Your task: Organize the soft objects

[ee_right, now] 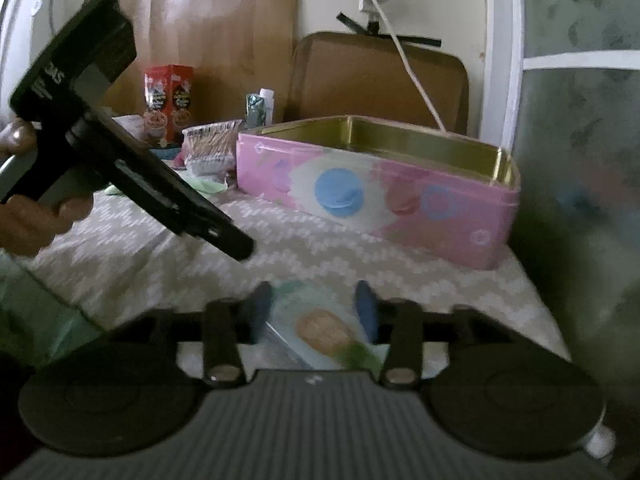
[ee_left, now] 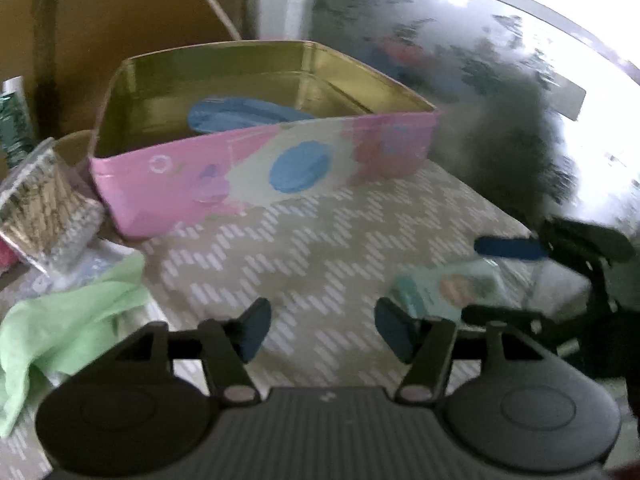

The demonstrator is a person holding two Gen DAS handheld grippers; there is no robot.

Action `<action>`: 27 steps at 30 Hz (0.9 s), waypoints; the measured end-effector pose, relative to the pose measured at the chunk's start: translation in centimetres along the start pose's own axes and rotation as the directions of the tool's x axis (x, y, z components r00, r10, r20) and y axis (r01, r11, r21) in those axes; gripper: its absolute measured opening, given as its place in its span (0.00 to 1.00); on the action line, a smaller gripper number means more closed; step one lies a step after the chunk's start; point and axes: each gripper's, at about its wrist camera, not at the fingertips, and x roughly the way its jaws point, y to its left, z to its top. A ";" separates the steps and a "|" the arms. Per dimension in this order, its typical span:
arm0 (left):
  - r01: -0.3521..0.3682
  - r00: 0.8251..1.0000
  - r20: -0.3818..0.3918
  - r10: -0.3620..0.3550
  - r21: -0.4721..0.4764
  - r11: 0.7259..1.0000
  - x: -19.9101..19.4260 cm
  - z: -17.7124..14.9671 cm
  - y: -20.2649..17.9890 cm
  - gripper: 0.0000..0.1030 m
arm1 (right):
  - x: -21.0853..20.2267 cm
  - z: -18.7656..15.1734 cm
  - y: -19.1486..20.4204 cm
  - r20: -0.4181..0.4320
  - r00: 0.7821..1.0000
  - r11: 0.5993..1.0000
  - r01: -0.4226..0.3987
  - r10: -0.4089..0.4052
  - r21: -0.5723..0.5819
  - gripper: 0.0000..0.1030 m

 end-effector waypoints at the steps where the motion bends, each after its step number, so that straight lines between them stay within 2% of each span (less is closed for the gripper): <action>1: 0.012 1.000 -0.003 -0.012 0.020 1.000 0.0 -0.1 -0.4 0.58 | -0.4 -0.2 -0.4 -0.011 1.000 1.000 -0.008 0.008 -0.013 0.59; 5: 0.065 0.997 -0.036 -0.063 0.067 0.996 0.8 -0.3 -2.3 0.58 | 0.0 -0.7 -1.1 -0.099 0.995 0.990 -0.017 0.004 -0.138 0.65; 6: 0.077 0.996 -0.046 -0.074 0.063 0.995 1.1 -0.2 -2.6 0.61 | 0.4 -0.9 -1.3 -0.126 0.992 0.987 -0.023 0.003 -0.157 0.65; 8: 0.078 0.996 -0.052 -0.076 0.045 0.996 1.6 -0.2 -3.0 0.74 | 0.9 -0.8 -2.5 -0.139 0.988 0.992 -0.078 0.064 -0.100 0.64; 9: 0.074 0.996 -0.053 -0.073 0.028 0.997 1.7 0.0 -2.9 0.80 | 1.2 -0.6 -2.9 -0.155 0.983 0.993 -0.107 0.098 -0.047 0.57; 11: 0.078 0.996 -0.050 -0.079 -0.024 0.997 1.7 0.2 -2.1 0.82 | 1.6 -0.5 -2.5 -0.149 0.983 0.993 -0.115 0.111 -0.019 0.54; 13: 0.093 0.994 -0.046 -0.098 -0.100 0.991 1.6 0.4 -0.9 0.81 | 1.9 -0.7 -2.1 -0.115 0.976 0.980 -0.177 0.187 0.085 0.49; 14: 0.107 0.993 -0.041 -0.114 -0.141 0.984 1.5 0.5 -0.2 0.78 | 2.1 -0.8 -2.3 -0.086 0.967 0.962 -0.224 0.239 0.157 0.48; 16: 0.119 0.991 -0.034 -0.128 -0.205 0.971 1.4 0.6 0.9 0.62 | 2.6 -1.4 -2.2 -0.023 0.952 0.918 -0.288 0.305 0.271 0.46; 17: 0.091 0.995 -0.027 -0.099 -0.220 0.971 1.1 0.6 1.3 0.57 | 2.8 -1.7 -2.1 0.005 0.947 0.899 -0.307 0.321 0.312 0.46; 18: 0.056 0.998 -0.025 -0.063 -0.225 0.973 1.0 0.7 1.6 0.44 | 3.0 -1.8 -2.0 0.033 0.942 0.877 -0.324 0.334 0.355 0.45; 19: 0.027 0.999 -0.025 -0.034 -0.232 0.972 1.0 0.8 2.0 0.39 | 3.2 -2.1 -1.8 0.059 0.940 0.860 -0.332 0.337 0.386 0.45; 22: 0.032 0.999 -0.005 -0.035 -0.288 0.957 0.3 1.1 3.5 0.29 | 3.5 -2.3 -0.9 0.098 0.944 0.854 -0.328 0.316 0.403 0.44; 27: 0.003 0.999 0.051 0.011 -0.280 0.960 -1.5 2.3 4.4 0.28 | 3.9 -1.0 0.9 0.112 0.954 0.876 -0.300 0.279 0.378 0.44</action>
